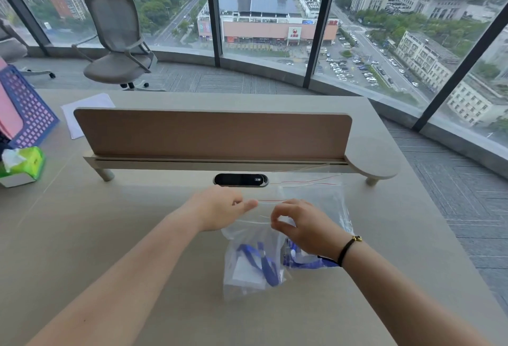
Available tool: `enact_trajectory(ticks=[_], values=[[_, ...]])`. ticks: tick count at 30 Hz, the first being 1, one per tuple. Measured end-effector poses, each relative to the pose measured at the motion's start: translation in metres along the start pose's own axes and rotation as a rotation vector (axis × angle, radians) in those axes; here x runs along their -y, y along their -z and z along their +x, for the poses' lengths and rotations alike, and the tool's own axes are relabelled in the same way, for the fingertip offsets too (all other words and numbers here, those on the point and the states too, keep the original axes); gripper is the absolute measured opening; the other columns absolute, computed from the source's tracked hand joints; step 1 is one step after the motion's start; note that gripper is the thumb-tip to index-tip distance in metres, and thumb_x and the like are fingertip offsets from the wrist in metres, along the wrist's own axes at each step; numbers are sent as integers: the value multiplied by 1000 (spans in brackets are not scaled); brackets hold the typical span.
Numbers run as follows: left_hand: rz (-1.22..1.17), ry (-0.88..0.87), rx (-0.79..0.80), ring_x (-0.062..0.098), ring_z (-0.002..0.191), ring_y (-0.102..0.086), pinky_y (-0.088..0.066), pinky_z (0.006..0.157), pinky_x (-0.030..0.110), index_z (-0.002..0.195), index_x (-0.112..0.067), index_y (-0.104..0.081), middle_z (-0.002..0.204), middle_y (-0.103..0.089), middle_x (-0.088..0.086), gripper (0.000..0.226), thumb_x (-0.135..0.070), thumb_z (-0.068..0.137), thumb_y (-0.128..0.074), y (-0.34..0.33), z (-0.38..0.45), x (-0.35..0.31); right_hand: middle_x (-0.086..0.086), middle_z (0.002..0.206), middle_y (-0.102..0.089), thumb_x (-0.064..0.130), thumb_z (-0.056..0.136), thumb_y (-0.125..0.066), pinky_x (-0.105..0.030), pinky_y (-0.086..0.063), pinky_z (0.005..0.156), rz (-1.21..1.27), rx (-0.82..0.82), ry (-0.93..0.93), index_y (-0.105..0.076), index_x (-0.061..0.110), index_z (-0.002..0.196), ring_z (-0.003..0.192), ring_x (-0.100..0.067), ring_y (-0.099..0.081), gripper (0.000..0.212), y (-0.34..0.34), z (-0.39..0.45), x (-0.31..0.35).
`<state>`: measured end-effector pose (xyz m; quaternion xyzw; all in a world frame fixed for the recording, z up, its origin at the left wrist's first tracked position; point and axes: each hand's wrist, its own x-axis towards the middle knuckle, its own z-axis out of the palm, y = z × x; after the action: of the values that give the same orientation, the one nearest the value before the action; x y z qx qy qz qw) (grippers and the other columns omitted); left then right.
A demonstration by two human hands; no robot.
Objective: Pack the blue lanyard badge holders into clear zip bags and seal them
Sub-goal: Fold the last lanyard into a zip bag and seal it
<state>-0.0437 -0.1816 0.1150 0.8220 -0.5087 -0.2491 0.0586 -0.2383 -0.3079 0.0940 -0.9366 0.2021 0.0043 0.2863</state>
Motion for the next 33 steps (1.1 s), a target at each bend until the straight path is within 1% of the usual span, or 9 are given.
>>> enact_trajectory(ticks=[4,6,9,12,17,19,25,29,33], values=[[-107,-56,-37,12,118,-44,-39,103,33,75,-29,-70,121,-51,-9,26,-54,84,-72,-12,-6,19,7,104,-58,48,94,-55,-29,-47,82,-1,-35,-75,-61,35,97,94,-12,-54,14,2,1,-7],[-181,-60,-53,13,134,-37,-33,109,30,72,-31,-69,138,-41,-5,19,-42,86,-75,-15,-9,22,9,100,-58,49,94,-55,-25,-44,77,-10,-54,-91,-62,33,98,89,-8,-53,17,2,3,-12],[-314,-58,-68,4,88,-59,-45,82,25,73,-19,-70,101,-56,-8,21,-33,87,-76,-15,-10,24,12,100,-57,49,92,-58,-22,-43,77,-39,-41,-115,-64,29,101,88,-5,-51,22,6,6,-17],[-396,-72,-98,-2,55,-50,-42,60,16,76,-15,-74,64,-61,-9,16,-27,85,-79,-14,-10,27,10,107,-56,49,91,-60,-24,-46,83,-96,-22,-141,-68,28,104,94,-8,-52,26,11,9,-25],[-601,-59,-90,2,64,-63,-52,68,17,77,-14,-79,74,-77,4,8,-8,81,-81,-8,-12,37,15,121,-44,44,87,-67,-26,-42,95,-77,-31,-172,-73,28,93,106,-6,-48,18,23,6,-38],[-700,-51,-80,10,68,-68,-58,71,23,80,-9,-79,77,-77,12,9,0,81,-80,-6,-13,41,16,124,-55,42,87,-68,-32,-45,102,-40,35,-166,-74,28,91,108,-5,-52,15,25,4,-41],[-822,-29,-108,17,65,-70,-60,67,25,87,-6,-75,69,-74,9,15,8,82,-75,3,-15,46,6,81,-76,25,80,-80,-33,-60,84,245,31,-186,-76,24,80,77,-7,-71,4,26,1,-35],[-836,-27,-95,23,68,-73,-62,72,32,110,-16,-69,78,-75,21,34,4,84,-75,10,-19,48,-1,74,-76,13,73,-85,-40,-60,82,470,-123,-210,-70,18,79,73,-18,-74,16,31,-2,-36],[-839,16,-53,23,66,-70,-63,71,31,100,-5,-71,75,-75,17,20,2,83,-76,15,-20,46,2,77,-77,18,77,-82,-36,-58,87,462,-98,-195,-68,27,96,75,-14,-74,25,34,-3,-35]])
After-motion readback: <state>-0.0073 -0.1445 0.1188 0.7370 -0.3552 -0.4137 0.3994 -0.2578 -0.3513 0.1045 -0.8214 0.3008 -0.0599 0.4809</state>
